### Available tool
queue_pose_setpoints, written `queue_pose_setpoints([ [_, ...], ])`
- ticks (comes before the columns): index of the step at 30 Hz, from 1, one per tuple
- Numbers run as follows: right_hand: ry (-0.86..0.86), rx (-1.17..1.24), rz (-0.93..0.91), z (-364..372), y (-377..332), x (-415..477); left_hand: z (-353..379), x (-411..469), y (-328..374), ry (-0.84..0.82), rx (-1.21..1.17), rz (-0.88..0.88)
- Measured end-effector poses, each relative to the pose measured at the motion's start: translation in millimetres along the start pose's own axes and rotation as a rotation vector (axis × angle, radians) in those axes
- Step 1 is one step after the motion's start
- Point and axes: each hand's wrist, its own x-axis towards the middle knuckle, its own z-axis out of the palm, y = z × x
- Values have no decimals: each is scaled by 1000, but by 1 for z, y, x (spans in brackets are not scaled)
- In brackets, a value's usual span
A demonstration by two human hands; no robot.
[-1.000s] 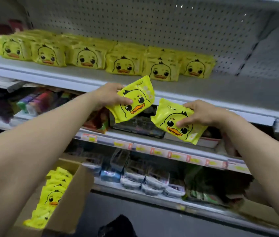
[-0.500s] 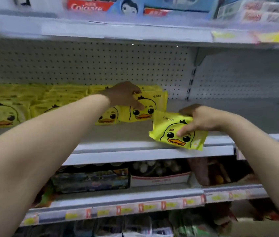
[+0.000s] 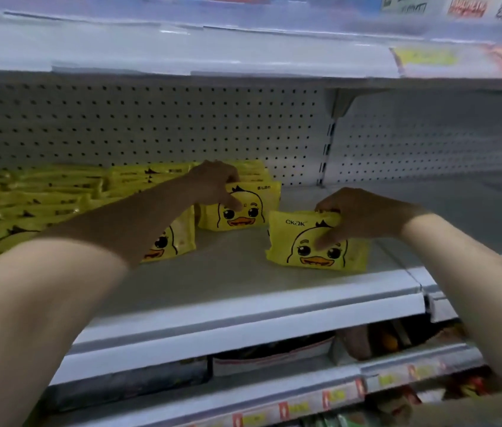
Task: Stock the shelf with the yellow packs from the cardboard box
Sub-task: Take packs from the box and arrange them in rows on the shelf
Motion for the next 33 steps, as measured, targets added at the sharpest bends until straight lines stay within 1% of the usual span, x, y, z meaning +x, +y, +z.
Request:
queue_pose_setpoints([
  [4, 3, 18, -30, 1, 0, 18, 3, 5, -13, 50, 31, -26],
  [9, 14, 39, -74, 3, -7, 39, 1, 8, -22, 137, 240, -65],
  [11, 20, 53, -87, 4, -10, 47, 2, 8, -20, 153, 334, -38],
  [12, 23, 58, -95, 5, -12, 52, 3, 6, -18, 185, 339, -9],
  [13, 24, 59, -107, 6, -15, 56, 4, 4, -17, 235, 283, 31],
  [14, 24, 60, -119, 7, -17, 59, 3, -1, -16, 273, 142, 88],
  [15, 26, 65, -133, 7, -21, 62, 0, -7, -13, 280, -79, 158],
  [16, 30, 76, -147, 8, -24, 66, -3, -14, -10, 243, -325, 226],
  [17, 37, 89, -159, 9, -26, 69, -5, -22, -6, 156, -513, 271],
  [18, 45, 106, -167, 9, -29, 73, -6, -31, -1, 65, -610, 294],
  [19, 56, 126, -176, 10, -31, 76, -5, -36, 1, -3, -639, 298],
  [21, 86, 159, -193, 14, -34, 81, 1, -39, 0, -48, -619, 272],
  [26, 126, 268, -206, 25, -34, 82, 9, -39, -7, 20, -592, 182],
  [28, 115, 419, -224, 25, -27, 79, 9, -40, -6, 28, -562, 181],
  [30, 150, 568, -238, 24, -18, 77, 7, -40, -6, 34, -512, 182],
  [33, 195, 662, -197, 27, -8, 75, 3, -40, -5, 28, -436, 146],
])
